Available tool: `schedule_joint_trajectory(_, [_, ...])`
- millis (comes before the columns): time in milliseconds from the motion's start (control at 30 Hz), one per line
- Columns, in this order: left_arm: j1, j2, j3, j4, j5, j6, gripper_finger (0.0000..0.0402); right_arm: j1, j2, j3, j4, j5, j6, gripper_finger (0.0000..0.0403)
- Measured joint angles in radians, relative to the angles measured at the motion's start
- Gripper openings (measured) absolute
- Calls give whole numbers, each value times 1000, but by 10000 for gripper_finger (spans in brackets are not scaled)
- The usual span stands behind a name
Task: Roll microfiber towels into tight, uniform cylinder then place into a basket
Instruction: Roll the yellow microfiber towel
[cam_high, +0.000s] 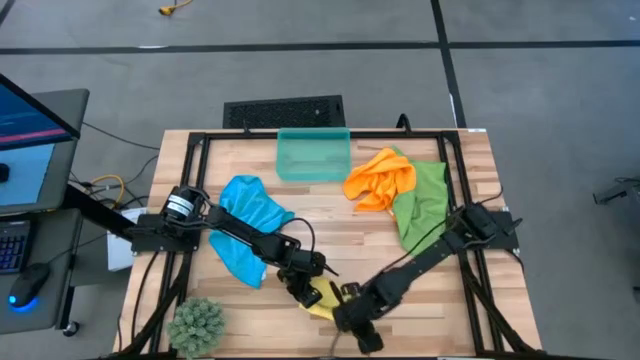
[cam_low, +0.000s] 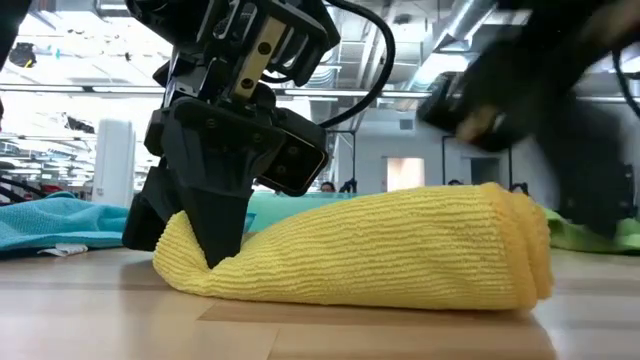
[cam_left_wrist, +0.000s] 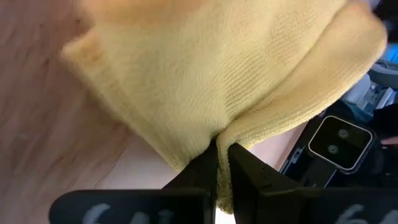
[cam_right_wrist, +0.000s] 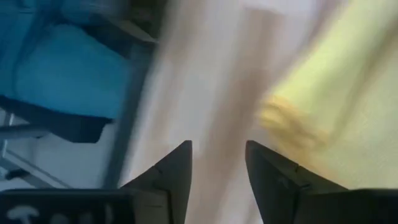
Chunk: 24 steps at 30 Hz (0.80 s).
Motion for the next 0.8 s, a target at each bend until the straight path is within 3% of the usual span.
schedule_joint_trajectory(67, [0,0,0,0,0,-3,10,32,-38,1,4,57,-47,168])
schedule_joint_trajectory(233, [2,0,0,4,3,-18,10,118,-76,2,45,336,-268,156])
schedule_joint_trajectory(300, [2,0,0,4,4,-22,10,135,-66,2,79,386,-361,152])
schedule_joint_trajectory(467, [2,1,0,10,5,-38,10,122,-10,1,134,399,-477,142])
schedule_joint_trajectory(800, [8,2,0,19,14,-53,10,48,8,0,120,392,-421,125])
